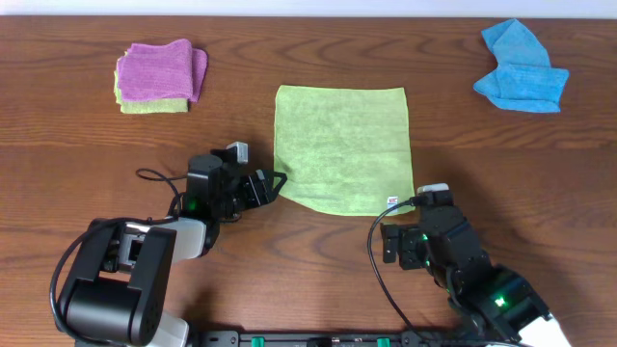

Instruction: Fold the cloth

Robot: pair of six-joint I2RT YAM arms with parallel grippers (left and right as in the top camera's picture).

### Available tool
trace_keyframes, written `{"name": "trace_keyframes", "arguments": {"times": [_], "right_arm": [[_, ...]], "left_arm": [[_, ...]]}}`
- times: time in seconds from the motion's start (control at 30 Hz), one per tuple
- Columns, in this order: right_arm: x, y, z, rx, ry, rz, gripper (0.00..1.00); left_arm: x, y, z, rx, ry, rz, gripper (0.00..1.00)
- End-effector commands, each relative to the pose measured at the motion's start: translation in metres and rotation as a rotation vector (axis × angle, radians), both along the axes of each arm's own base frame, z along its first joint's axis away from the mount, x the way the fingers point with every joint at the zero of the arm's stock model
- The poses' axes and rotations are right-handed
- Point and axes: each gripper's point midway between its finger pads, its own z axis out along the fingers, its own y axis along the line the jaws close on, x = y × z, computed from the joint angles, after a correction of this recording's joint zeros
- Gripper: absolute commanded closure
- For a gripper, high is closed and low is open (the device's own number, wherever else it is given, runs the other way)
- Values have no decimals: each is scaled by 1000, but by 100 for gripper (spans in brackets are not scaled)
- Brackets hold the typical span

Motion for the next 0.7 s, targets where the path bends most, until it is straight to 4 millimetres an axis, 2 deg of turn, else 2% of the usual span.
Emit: {"name": "trace_keyframes", "arguments": {"times": [0.0, 0.17, 0.43, 0.67], "right_arm": [[3, 1, 7, -3, -22, 7, 1], [2, 1, 6, -6, -18, 8, 1], [-1, -1, 3, -20, -5, 15, 1], [-1, -1, 4, -33, -10, 25, 1]], "left_arm": [[7, -1, 0, 20, -19, -2, 32], [6, -8, -11, 21, 13, -18, 32], [12, -23, -16, -24, 51, -53, 32], [-3, -40, -6, -143, 126, -123, 31]]}}
